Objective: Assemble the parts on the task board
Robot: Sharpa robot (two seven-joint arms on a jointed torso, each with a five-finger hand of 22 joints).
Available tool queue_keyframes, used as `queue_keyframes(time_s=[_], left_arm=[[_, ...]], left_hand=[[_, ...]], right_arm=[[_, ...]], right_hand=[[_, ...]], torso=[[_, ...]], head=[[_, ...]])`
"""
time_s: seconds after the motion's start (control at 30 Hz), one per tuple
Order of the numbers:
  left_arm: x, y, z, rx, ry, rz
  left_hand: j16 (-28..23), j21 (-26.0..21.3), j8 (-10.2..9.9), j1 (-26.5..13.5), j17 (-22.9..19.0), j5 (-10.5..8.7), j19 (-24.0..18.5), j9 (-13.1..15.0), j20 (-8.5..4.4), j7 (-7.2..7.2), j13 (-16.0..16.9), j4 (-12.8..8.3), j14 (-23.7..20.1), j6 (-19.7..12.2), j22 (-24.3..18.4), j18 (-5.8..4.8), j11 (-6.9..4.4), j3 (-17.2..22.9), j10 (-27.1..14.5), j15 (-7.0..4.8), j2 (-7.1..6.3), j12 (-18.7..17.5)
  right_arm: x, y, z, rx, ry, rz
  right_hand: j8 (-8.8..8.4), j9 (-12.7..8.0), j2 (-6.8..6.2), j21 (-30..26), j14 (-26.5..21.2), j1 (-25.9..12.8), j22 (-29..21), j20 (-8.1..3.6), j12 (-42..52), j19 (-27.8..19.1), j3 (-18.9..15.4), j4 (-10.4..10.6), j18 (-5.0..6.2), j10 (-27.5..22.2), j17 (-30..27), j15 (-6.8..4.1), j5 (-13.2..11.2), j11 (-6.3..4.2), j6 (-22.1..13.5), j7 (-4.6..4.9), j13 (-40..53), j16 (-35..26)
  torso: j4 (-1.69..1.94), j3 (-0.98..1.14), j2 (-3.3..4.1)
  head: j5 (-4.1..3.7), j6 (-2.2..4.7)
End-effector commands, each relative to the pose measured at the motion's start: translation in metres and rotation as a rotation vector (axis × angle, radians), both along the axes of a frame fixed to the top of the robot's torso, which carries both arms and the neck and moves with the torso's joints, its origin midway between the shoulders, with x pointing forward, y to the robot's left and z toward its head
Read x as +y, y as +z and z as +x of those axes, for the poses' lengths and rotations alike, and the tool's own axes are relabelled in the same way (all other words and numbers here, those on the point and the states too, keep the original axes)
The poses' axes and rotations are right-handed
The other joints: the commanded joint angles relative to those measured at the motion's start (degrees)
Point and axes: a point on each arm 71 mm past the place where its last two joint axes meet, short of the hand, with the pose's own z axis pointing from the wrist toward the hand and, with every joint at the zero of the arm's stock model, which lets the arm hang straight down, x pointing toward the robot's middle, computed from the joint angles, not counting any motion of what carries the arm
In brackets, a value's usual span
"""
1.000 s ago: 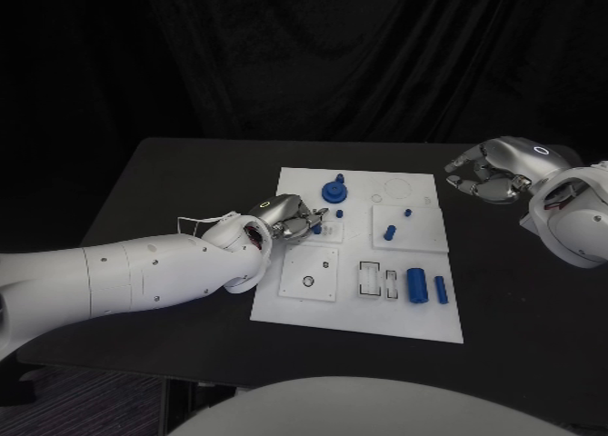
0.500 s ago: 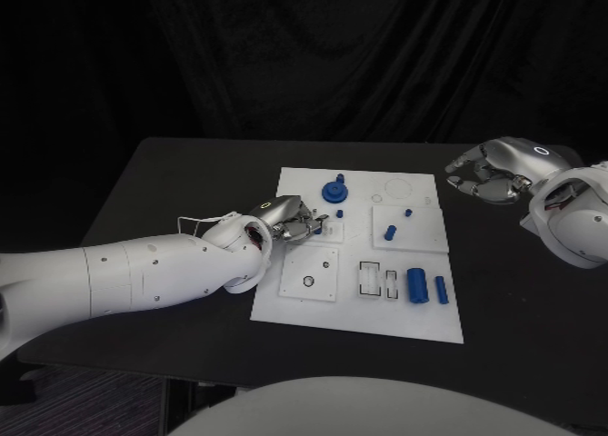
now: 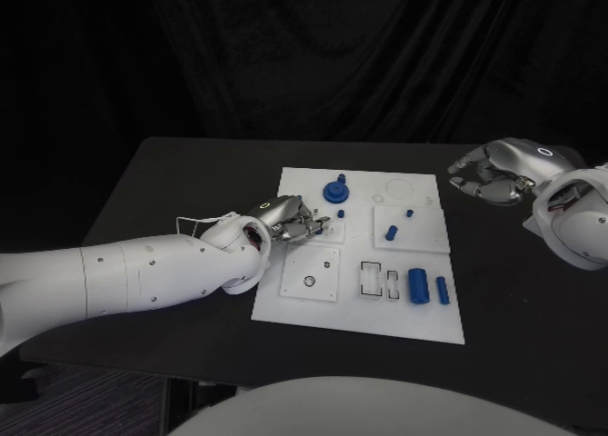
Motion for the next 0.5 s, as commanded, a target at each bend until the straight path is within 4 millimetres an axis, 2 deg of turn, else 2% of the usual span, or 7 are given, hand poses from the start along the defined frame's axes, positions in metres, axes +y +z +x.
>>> queue_keyframes(time_s=[0.03,0.1,0.2,0.33,0.43,0.5], left_arm=[[0.001,0.009,-0.005,-0.097,-0.014,-0.038],[0.004,0.015,-0.009,-0.132,-0.014,-0.055],[0.006,0.022,-0.012,-0.164,-0.015,-0.07],[0.01,0.047,-0.008,-0.235,-0.028,-0.089],[0.013,0.066,-0.002,-0.275,-0.044,-0.086],[0.016,0.08,0.004,-0.302,-0.059,-0.067]], left_hand=[[0.15,0.56,-0.12,-0.17,15.09,-0.71,0.6,4.29,-0.11,-0.14,15.04,0.11,5.96,0.11,10.89,0.11,-0.37,-0.72,5.95,-0.18,-0.84,0.15],[0.15,1.08,0.28,-0.49,15.09,-1.66,0.98,4.35,-0.19,-0.26,15.04,0.12,5.96,0.73,11.04,0.0,-0.49,-1.54,5.95,-0.3,-1.84,0.15],[0.15,1.75,0.92,-0.53,15.09,-1.95,1.4,4.49,-0.28,-0.39,15.04,0.08,5.96,1.45,11.25,-0.15,-0.61,-2.03,5.95,-0.4,-2.35,0.15],[0.15,2.3,1.19,0.12,15.09,-1.75,1.75,4.55,-0.39,-0.58,15.04,0.0,5.96,1.9,11.43,-0.28,-0.77,-2.31,5.95,-0.53,-2.91,0.15],[0.15,2.44,-0.04,1.29,15.09,-1.08,1.86,4.29,-0.5,-0.62,15.04,-0.02,5.96,1.15,11.47,-0.31,-0.84,-2.45,5.95,-0.6,-3.43,0.15],[0.15,2.62,-0.66,1.79,15.09,-0.95,1.95,4.17,-0.51,-0.59,15.04,-0.02,5.96,0.67,11.53,-0.36,-0.83,-2.49,5.95,-0.61,-3.57,0.15]], right_arm=[[-0.003,-0.001,-0.001,0.003,-0.019,-0.002],[-0.004,-0.001,-0.001,0.003,-0.022,-0.003],[-0.004,-0.001,0.0,0.004,-0.023,-0.004],[-0.005,-0.001,0.0,0.004,-0.025,-0.005],[-0.005,-0.001,0.0,0.004,-0.025,-0.005],[-0.005,-0.001,0.0,0.004,-0.025,-0.006]], right_hand=[[-0.3,-0.12,-0.33,-0.43,2.96,0.28,11.18,0.36,-0.29,1.34,0.62,-0.12,0.7,-0.37,-0.16,0.12,0.19,0.05,-0.21,0.01,-3.12,-0.29],[-0.3,-0.12,-0.33,-0.43,2.96,0.28,11.18,0.36,-0.29,1.34,0.62,-0.12,0.7,-0.37,-0.16,0.12,0.19,0.05,-0.21,0.01,-3.12,-0.29],[-0.31,-0.13,-0.34,-0.41,2.95,0.26,11.19,0.36,-0.28,1.35,0.62,-0.12,0.7,-0.36,-0.19,0.12,0.18,0.05,-0.21,0.02,-3.1,-0.3],[-0.3,-0.13,-0.35,-0.43,2.95,0.24,11.18,0.36,-0.29,1.34,0.62,-0.12,0.7,-0.37,-0.18,0.12,0.18,0.06,-0.19,0.02,-3.13,-0.3],[-0.3,-0.13,-0.35,-0.43,2.95,0.24,11.18,0.36,-0.29,1.34,0.62,-0.12,0.7,-0.37,-0.18,0.12,0.18,0.06,-0.19,0.02,-3.13,-0.3],[-0.3,-0.12,-0.36,-0.44,2.96,0.21,11.18,0.35,-0.3,1.34,0.62,-0.12,0.7,-0.37,-0.17,0.12,0.17,0.07,-0.16,0.03,-3.14,-0.29]], torso=[[0.01,-0.01,-0.03],[0.0,-0.01,-0.04],[-0.02,-0.02,-0.03],[-0.07,-0.08,-0.01],[-0.02,-0.13,-0.06],[-0.06,-0.09,-0.11]], head=[[0.1,0.01],[0.23,0.01],[0.29,0.01],[0.29,0.01],[0.38,0.01],[0.52,0.01]])
